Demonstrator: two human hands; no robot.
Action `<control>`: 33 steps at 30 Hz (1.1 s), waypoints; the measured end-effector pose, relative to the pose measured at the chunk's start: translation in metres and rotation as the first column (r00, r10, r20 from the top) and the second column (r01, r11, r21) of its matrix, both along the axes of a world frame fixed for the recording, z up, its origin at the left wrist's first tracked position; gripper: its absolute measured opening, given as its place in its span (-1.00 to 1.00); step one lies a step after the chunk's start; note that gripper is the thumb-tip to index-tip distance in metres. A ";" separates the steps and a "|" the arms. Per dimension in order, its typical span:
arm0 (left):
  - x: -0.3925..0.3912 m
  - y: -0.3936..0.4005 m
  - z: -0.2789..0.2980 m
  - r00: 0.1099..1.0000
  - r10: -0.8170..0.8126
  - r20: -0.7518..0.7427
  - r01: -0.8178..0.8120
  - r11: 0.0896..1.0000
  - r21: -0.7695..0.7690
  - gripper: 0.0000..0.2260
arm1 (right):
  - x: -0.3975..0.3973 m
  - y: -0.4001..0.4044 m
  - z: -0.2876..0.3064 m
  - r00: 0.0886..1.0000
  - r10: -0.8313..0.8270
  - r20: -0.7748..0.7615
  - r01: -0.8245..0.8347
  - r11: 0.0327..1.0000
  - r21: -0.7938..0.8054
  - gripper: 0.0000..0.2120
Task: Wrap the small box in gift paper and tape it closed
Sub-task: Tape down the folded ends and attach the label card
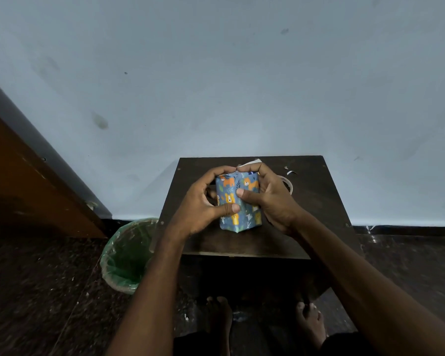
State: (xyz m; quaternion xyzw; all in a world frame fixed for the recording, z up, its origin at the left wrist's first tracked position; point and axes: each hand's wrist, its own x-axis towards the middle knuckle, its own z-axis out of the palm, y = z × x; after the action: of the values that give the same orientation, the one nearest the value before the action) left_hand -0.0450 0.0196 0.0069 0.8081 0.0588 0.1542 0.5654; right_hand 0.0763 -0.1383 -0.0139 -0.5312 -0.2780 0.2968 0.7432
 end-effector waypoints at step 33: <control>0.006 0.013 -0.003 0.996 0.004 0.093 0.000 0.999 -0.036 -0.51 | -0.008 0.008 -0.001 0.886 -0.201 0.418 0.226 0.974 -0.011 -0.90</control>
State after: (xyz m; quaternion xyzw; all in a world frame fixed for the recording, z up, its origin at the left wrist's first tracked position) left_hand -0.0393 0.0326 0.0043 0.7898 0.0359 0.1914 0.5816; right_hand 0.0688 -0.1307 -0.0147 -0.6311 -0.3602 0.1019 0.6794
